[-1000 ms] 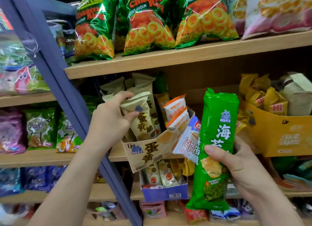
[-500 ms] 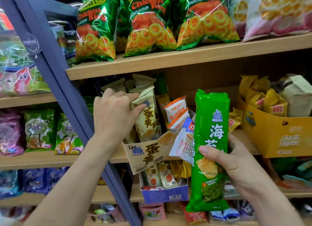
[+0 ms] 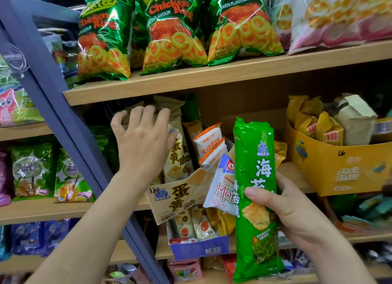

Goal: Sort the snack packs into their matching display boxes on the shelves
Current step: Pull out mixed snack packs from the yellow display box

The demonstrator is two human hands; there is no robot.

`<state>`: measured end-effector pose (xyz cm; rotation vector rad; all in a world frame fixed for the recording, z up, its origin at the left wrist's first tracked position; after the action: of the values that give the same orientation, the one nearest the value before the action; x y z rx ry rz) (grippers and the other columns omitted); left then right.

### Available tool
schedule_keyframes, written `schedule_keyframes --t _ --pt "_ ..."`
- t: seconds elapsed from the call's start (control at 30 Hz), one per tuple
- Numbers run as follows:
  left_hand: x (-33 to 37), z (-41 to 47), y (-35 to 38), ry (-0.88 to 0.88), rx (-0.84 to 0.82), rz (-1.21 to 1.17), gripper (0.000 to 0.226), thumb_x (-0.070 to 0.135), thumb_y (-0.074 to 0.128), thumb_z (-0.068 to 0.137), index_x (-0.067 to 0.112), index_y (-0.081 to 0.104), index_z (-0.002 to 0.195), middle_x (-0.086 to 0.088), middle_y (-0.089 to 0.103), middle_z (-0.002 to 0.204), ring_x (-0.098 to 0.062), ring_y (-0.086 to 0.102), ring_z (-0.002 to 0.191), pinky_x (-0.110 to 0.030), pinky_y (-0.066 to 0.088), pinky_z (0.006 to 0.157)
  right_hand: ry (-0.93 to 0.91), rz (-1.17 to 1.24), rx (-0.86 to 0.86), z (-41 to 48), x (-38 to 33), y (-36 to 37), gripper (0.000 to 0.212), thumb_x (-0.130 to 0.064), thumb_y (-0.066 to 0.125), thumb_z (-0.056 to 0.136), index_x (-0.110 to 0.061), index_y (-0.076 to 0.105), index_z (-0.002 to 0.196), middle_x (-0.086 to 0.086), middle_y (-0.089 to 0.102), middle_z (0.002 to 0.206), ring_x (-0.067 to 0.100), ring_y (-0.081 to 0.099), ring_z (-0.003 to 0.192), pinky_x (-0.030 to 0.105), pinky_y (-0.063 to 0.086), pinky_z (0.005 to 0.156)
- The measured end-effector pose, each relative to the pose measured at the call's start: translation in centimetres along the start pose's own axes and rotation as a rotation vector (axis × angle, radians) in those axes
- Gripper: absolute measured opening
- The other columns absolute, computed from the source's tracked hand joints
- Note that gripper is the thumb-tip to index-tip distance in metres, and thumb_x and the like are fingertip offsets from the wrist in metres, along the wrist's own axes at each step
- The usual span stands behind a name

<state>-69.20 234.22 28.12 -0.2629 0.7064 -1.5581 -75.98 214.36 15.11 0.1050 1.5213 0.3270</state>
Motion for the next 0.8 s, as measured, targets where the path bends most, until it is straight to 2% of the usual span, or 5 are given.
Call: schedule_keyframes --t 0.13,0.33,0.47,0.6,0.8 --pt "4.4 -2.9 -2.3 -0.03 -0.235 -0.725 0.04 0.051 0.044 0.094 0.024 0.065 0.115 0.011 0.067 0.101 -0.006 0.058 0.091 -0.022 0.043 0.073 0.001 0.053 0.038 -0.2 -0.3 -0.8 0.074 -0.03 0.084 0.044 -0.018 0.066 0.114 0.011 0.075 0.104 0.028 0.074 0.087 0.03 0.058 0.062" --pt "9.7 -6.7 0.3 -0.256 -0.52 -1.527 0.047 0.038 0.062 0.089 0.049 0.04 0.13 0.014 0.07 0.113 -0.009 0.069 0.1 -0.044 0.058 0.083 -0.036 0.129 0.131 -0.4 -0.2 -0.6 0.062 -0.034 0.081 0.048 -0.016 0.07 0.106 0.011 0.076 0.1 0.023 0.074 0.085 0.028 0.058 0.063" --pt "8.7 -6.3 -0.8 -0.242 -0.273 -1.45 0.04 0.015 0.059 0.096 0.048 0.05 0.117 0.013 0.069 0.103 -0.009 0.068 0.088 -0.039 0.058 0.074 -0.111 0.12 0.234 -0.9 -0.7 -1.2 0.057 -0.041 0.079 0.05 -0.02 0.072 0.103 0.006 0.076 0.104 0.023 0.073 0.094 0.034 0.058 0.076" --pt "8.3 -6.5 1.2 -0.36 -0.34 -1.586 0.031 0.002 0.053 0.097 0.029 0.069 0.1 0.011 0.071 0.097 -0.004 0.067 0.086 -0.018 0.052 0.067 -0.154 0.142 0.272 -1.2 -1.0 -1.8 0.061 -0.041 0.086 0.047 -0.026 0.072 0.105 0.009 0.075 0.108 0.028 0.072 0.098 0.042 0.059 0.08" --pt "6.6 -7.4 -0.2 -0.204 -0.124 -1.285 0.039 0.013 0.054 0.09 0.044 0.07 0.106 0.011 0.058 0.109 -0.005 0.06 0.101 -0.014 0.049 0.078 -0.235 0.008 0.396 -2.7 -1.6 -2.3 0.039 -0.036 0.082 0.058 -0.042 0.072 0.095 -0.001 0.076 0.104 0.019 0.073 0.095 0.034 0.059 0.076"
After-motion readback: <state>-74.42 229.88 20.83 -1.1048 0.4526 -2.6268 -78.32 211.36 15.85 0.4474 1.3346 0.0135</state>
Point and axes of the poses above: each hand's wrist, its own z-axis towards the middle knuckle, its own y-axis out of the palm, x = y × z, the point moved 9 cm from there along z, towards the middle knuckle
